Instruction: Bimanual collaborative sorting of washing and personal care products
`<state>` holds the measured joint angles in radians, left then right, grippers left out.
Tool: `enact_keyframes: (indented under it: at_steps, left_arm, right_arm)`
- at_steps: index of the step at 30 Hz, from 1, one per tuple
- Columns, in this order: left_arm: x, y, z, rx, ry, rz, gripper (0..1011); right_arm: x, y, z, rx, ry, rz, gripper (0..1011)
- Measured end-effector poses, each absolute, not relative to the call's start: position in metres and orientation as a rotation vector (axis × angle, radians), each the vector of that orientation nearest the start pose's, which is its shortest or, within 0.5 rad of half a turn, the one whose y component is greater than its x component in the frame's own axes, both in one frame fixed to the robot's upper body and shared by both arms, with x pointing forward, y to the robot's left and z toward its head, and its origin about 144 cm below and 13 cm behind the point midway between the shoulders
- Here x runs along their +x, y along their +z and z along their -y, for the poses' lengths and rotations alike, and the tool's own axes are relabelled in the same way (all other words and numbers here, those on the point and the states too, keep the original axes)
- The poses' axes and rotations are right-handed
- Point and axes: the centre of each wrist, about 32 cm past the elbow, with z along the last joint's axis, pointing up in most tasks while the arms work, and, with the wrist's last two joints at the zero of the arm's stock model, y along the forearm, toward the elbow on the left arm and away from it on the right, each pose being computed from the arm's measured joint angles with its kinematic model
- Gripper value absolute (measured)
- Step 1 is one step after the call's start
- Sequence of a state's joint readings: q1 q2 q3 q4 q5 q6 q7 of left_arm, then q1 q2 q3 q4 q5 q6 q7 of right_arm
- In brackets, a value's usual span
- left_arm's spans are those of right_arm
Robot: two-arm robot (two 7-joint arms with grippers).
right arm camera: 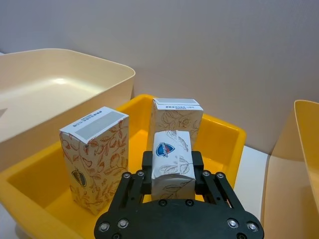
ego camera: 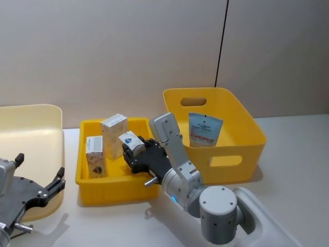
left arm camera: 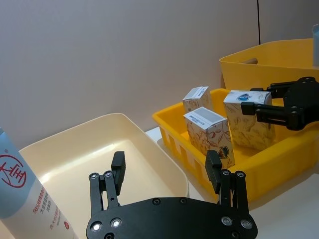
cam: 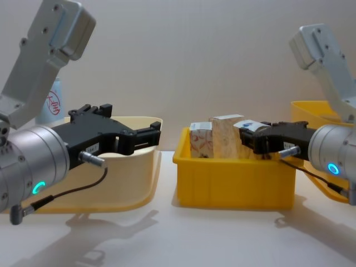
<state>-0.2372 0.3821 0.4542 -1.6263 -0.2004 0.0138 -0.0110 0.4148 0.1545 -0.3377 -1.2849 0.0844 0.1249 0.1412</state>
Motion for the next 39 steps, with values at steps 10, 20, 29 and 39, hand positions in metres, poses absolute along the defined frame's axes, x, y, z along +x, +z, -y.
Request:
enact_keyframes:
  at_steps: [10,20,29,39]
  left_arm:
    - [0.492,1.204,-0.198,0.061,1.124,0.268,1000]
    - [0.492,1.204,-0.198,0.061,1.124,0.268,1000]
    - [0.492,1.204,-0.198,0.061,1.124,0.268,1000]
    - [0.492,1.204,-0.198,0.061,1.124,0.268,1000]
  right_arm:
    - [0.561,1.193,0.186,-0.167,-1.169,0.112,431]
    - [0.558,1.197,0.193,-0.093,-1.17,0.167,431]
    - [0.556,1.206,0.202,0.015,-1.158,0.241,431]
    - [0.556,1.221,0.211,0.162,-1.141,0.333,431]
